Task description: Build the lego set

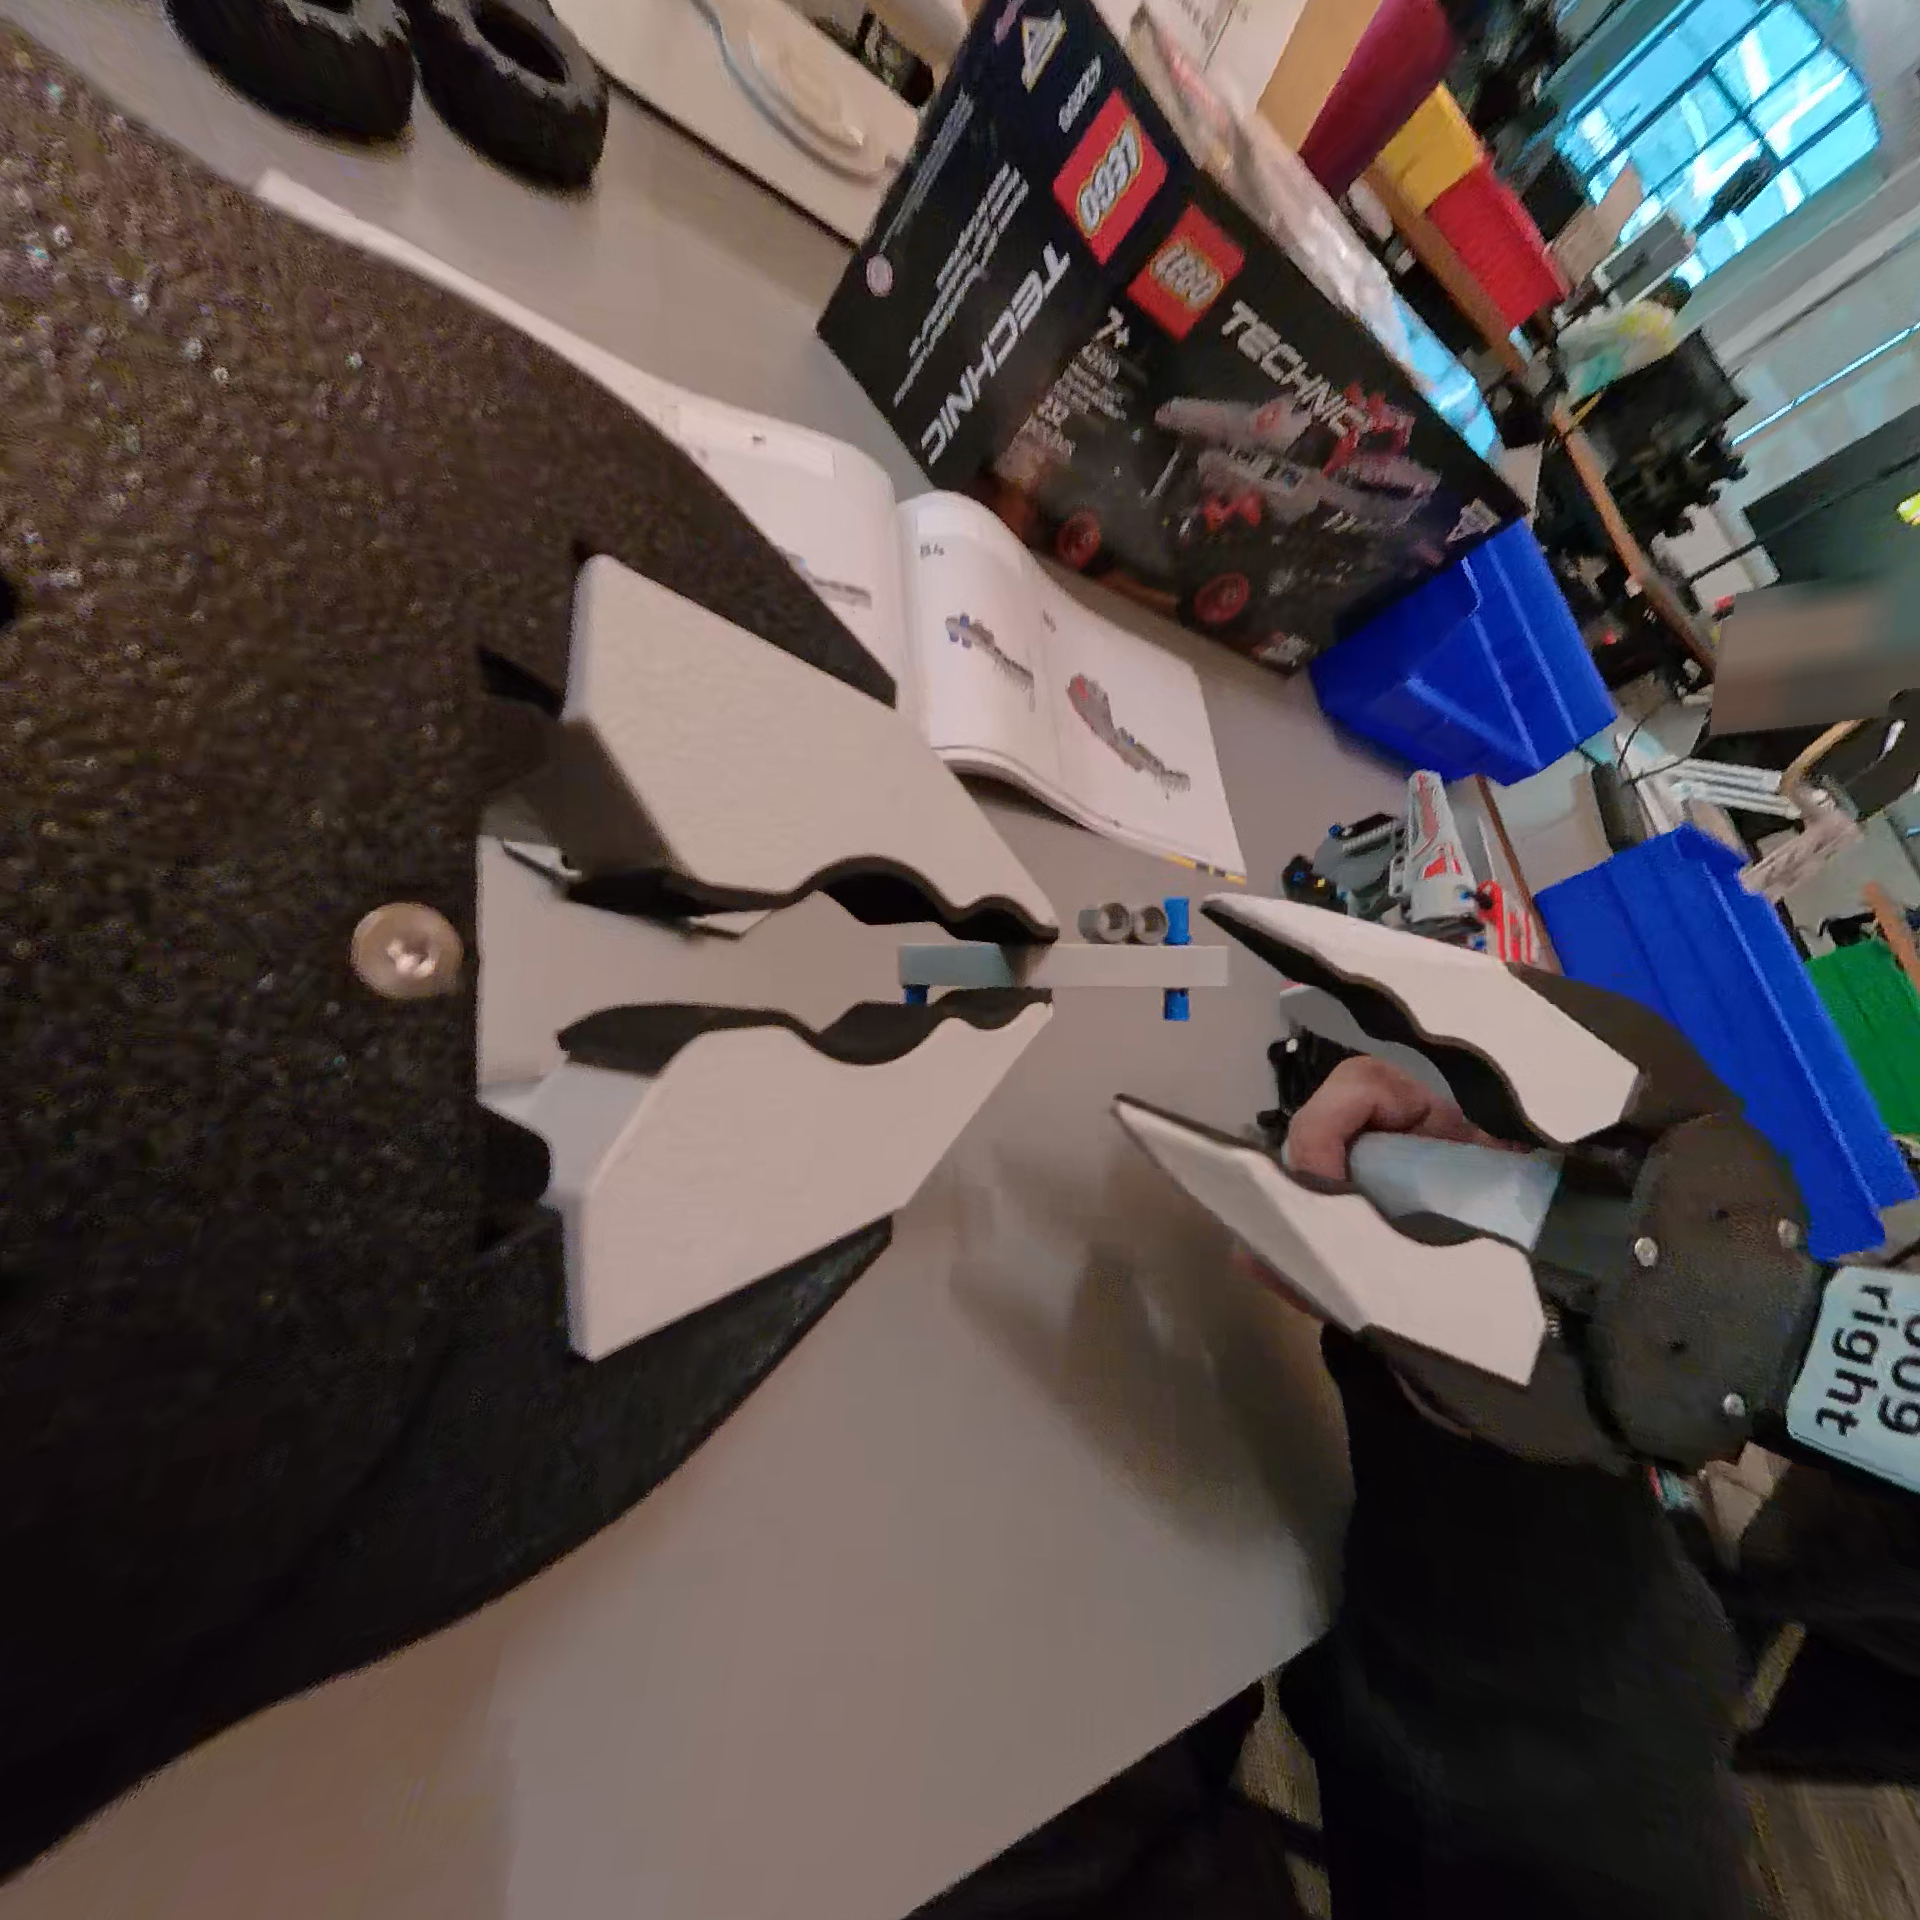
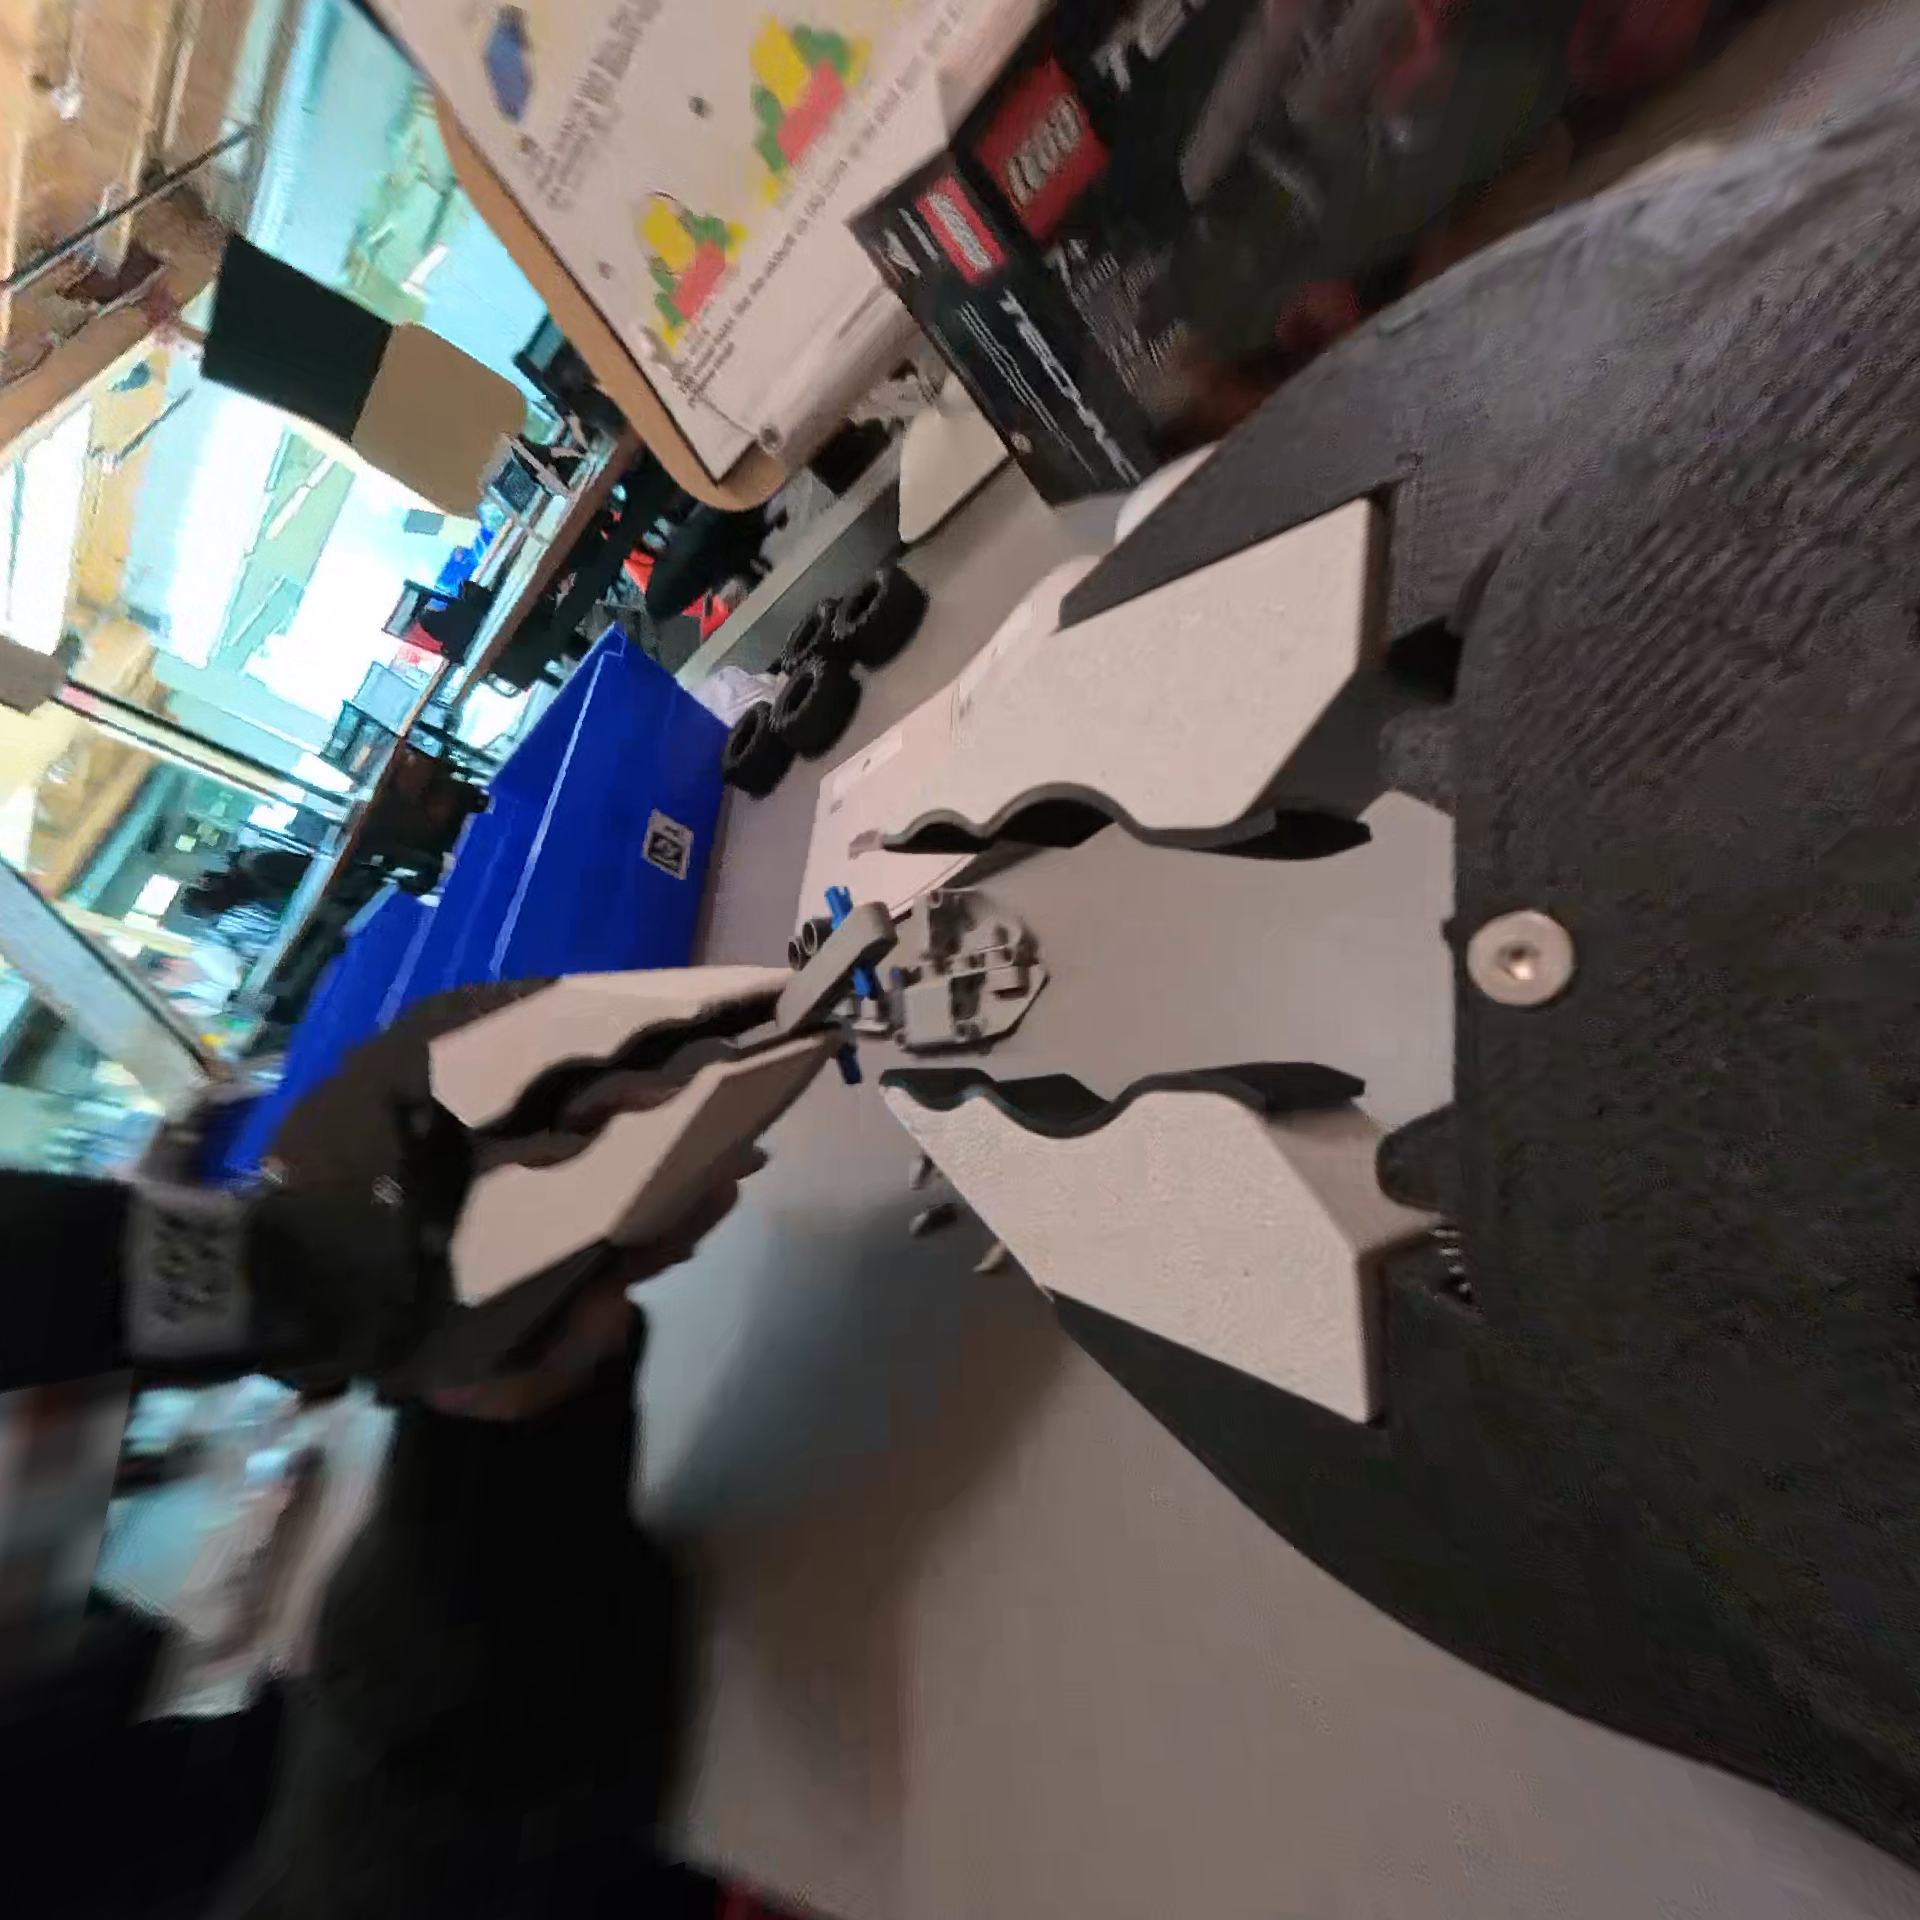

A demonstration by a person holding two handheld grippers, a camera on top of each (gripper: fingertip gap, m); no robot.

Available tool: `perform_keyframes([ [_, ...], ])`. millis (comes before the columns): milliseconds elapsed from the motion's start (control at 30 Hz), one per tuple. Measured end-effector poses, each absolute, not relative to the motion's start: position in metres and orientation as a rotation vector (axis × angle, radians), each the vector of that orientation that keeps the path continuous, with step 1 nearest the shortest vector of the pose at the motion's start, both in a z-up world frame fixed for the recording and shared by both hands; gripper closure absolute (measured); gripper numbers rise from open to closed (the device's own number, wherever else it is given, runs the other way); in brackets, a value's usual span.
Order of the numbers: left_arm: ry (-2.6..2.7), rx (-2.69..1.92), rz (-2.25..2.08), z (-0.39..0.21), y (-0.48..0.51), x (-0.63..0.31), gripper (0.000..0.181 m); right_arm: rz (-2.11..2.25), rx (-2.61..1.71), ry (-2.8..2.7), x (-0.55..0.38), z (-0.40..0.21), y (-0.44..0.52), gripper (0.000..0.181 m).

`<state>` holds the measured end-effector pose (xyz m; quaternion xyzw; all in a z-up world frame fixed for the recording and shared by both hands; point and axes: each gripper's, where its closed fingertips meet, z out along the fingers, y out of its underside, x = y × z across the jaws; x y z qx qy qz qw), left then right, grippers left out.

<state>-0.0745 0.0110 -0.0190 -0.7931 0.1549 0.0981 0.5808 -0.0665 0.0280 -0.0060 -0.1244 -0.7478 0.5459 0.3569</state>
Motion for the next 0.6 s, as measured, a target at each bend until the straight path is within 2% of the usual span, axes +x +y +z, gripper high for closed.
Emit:
perform_keyframes([
  [67,0.388,-1.877,0.200,-0.024,0.010,-0.071,0.176,1.278,-0.231,-1.960,-0.065,-0.014,0.025,0.143],
  [233,0.430,-1.918,0.186,-0.032,0.008,-0.068,0.176,1.179,-0.168,-2.013,-0.064,-0.025,0.021,0.162],
  [433,0.460,-1.925,0.158,-0.035,0.008,-0.062,0.176,1.219,-0.165,-2.074,-0.058,-0.029,0.020,0.167],
  [600,0.476,-1.936,0.159,-0.037,0.006,-0.062,0.176,1.304,-0.210,-2.118,-0.054,-0.030,0.018,0.164],
])
